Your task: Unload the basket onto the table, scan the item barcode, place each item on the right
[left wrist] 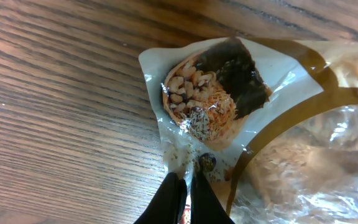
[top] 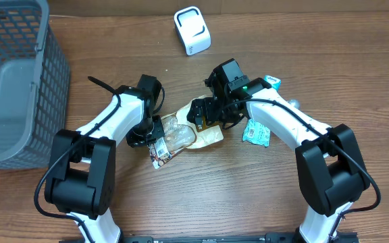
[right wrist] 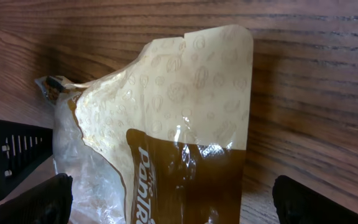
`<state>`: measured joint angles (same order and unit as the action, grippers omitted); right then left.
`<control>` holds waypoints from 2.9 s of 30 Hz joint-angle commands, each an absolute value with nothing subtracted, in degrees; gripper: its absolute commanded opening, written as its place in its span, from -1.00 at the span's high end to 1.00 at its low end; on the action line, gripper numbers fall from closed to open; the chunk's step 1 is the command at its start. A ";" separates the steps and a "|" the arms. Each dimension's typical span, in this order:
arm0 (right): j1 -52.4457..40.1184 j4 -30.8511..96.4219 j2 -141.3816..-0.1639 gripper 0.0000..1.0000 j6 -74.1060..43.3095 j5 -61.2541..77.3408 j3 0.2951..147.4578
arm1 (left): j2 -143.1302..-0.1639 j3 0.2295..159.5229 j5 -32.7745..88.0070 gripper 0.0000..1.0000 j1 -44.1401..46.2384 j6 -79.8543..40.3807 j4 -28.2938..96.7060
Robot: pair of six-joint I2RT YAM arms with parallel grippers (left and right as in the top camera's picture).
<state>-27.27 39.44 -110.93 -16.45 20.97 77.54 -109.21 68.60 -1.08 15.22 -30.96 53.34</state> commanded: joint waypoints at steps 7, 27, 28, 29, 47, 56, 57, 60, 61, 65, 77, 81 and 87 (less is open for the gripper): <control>-27.07 44.42 -109.54 -0.74 -14.46 20.82 85.36 | -110.26 68.23 -1.10 0.92 14.96 -29.58 53.10; -35.77 55.27 -113.99 -0.69 -14.66 10.92 93.69 | -110.26 68.23 -1.28 0.91 14.96 -29.61 52.88; -35.97 55.44 -114.34 -0.69 -14.98 10.92 93.69 | -110.26 68.23 -1.48 0.92 14.96 -29.61 52.95; -36.05 55.59 -114.83 -0.69 -14.96 10.92 93.69 | -110.26 68.23 -1.50 0.91 14.96 -29.61 53.06; -36.38 51.37 -119.39 -0.70 -17.80 8.67 87.24 | -110.26 68.23 -1.50 0.91 14.96 -29.61 53.04; -36.36 44.34 -119.39 -0.77 -20.25 15.86 80.51 | -110.26 68.23 -1.50 0.91 14.96 -29.61 53.04; -36.36 43.68 -119.39 -0.79 -21.74 16.12 79.85 | -110.26 68.23 -1.48 0.92 14.96 -29.61 53.06; -36.36 42.59 -119.39 -0.87 -22.98 17.65 79.22 | -110.26 68.23 -1.48 0.92 14.96 -29.61 53.04; -36.29 42.19 -119.39 -0.88 -22.96 18.94 79.13 | -110.26 68.23 -1.50 0.91 14.96 -29.63 53.04; -36.21 40.84 -119.39 -0.89 -22.92 21.76 79.13 | -110.26 68.23 -1.48 0.91 14.96 -29.54 53.08; -36.21 41.21 -119.37 -0.91 -22.50 21.58 80.88 | -104.18 79.11 9.04 0.91 9.93 -21.19 63.16; -36.18 41.89 -118.85 -0.90 -21.98 21.63 81.21 | -105.47 76.88 9.91 0.92 9.76 -20.73 61.47; -35.48 44.82 -115.46 -0.91 -19.03 21.76 83.74 | -108.16 70.98 9.96 0.91 9.67 -21.43 55.35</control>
<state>-35.99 43.79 -118.13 -20.56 21.54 81.65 -105.73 73.69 8.34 9.65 -22.24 56.60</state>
